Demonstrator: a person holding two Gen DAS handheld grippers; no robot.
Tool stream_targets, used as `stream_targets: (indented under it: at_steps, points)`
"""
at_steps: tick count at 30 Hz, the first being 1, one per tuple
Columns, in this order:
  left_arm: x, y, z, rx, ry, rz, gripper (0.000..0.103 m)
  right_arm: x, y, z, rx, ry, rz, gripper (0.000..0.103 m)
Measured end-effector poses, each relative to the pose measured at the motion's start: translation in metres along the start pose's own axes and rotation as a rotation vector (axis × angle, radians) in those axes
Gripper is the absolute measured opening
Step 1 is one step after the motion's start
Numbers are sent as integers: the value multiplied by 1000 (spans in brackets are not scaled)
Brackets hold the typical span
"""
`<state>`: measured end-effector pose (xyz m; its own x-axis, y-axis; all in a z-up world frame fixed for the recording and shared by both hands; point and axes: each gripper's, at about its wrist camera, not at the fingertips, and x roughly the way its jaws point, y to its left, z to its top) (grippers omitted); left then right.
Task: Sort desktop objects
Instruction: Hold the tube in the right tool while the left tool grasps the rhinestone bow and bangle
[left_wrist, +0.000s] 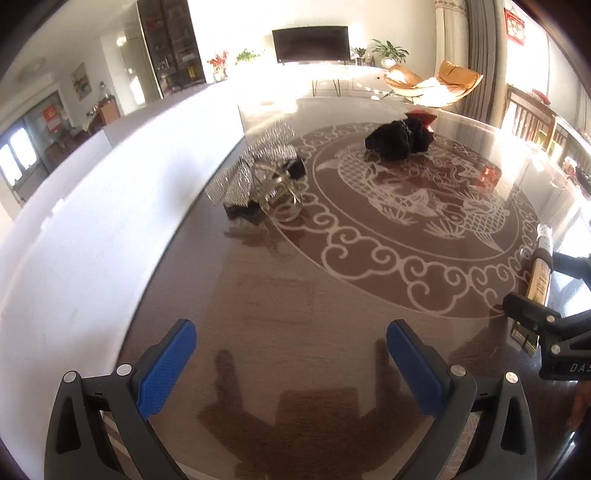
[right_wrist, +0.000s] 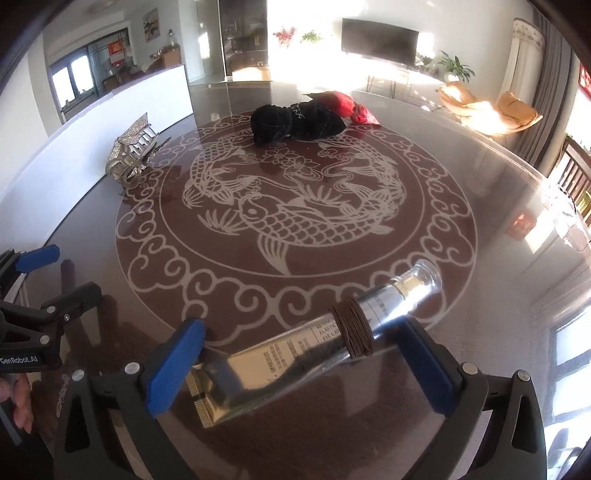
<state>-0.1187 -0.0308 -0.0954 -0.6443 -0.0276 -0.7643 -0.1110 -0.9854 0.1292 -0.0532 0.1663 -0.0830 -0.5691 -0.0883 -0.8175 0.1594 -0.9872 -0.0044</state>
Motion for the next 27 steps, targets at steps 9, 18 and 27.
stream_targets:
  at_steps: [9,18,27]
  points:
    - [39,-6,102,166,-83,25,103,0,1,-2,-3,-7,-1,103]
    - [105,5,111,169,76,-34,103,0,4,-1,-14,-7,5,103]
    - [52,1,57,67,20,-24,65,1,3,0,-13,-10,15,103]
